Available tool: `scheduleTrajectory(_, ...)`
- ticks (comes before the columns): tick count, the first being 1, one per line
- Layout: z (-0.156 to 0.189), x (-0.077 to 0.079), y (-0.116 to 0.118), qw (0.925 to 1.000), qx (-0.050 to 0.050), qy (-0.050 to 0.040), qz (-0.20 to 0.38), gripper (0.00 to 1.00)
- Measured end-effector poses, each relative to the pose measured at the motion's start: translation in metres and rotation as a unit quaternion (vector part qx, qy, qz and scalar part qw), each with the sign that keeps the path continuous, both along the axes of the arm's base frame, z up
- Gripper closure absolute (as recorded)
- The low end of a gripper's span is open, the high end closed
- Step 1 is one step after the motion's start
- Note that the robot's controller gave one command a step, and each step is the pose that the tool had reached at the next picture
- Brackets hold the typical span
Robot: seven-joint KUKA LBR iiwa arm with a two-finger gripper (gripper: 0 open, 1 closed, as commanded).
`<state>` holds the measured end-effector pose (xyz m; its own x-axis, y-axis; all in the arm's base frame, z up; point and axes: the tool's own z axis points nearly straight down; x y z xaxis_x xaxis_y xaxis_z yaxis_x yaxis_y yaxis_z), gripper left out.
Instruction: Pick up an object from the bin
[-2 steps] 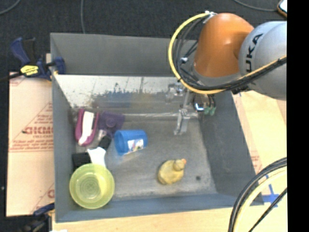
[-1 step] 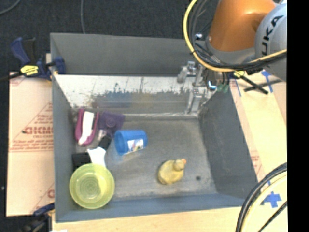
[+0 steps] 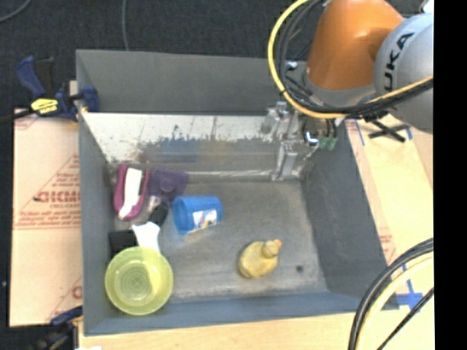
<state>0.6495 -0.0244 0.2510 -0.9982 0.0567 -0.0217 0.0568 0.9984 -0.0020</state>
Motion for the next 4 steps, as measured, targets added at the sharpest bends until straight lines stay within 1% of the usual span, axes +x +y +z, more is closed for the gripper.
scheduleTrajectory(1,-0.054,-0.016,0.012,0.9973,-0.002,-0.0028,0.074,1.0)
scheduleTrajectory(2,-0.054,-0.016,0.012,0.9973,-0.002,-0.0028,0.074,0.0)
scheduleTrajectory(3,-0.054,-0.016,0.012,0.9973,-0.002,-0.0028,0.073,0.0)
scheduleTrajectory(4,-0.125,-0.021,0.044,0.9976,-0.001,-0.0016,0.07,0.0)
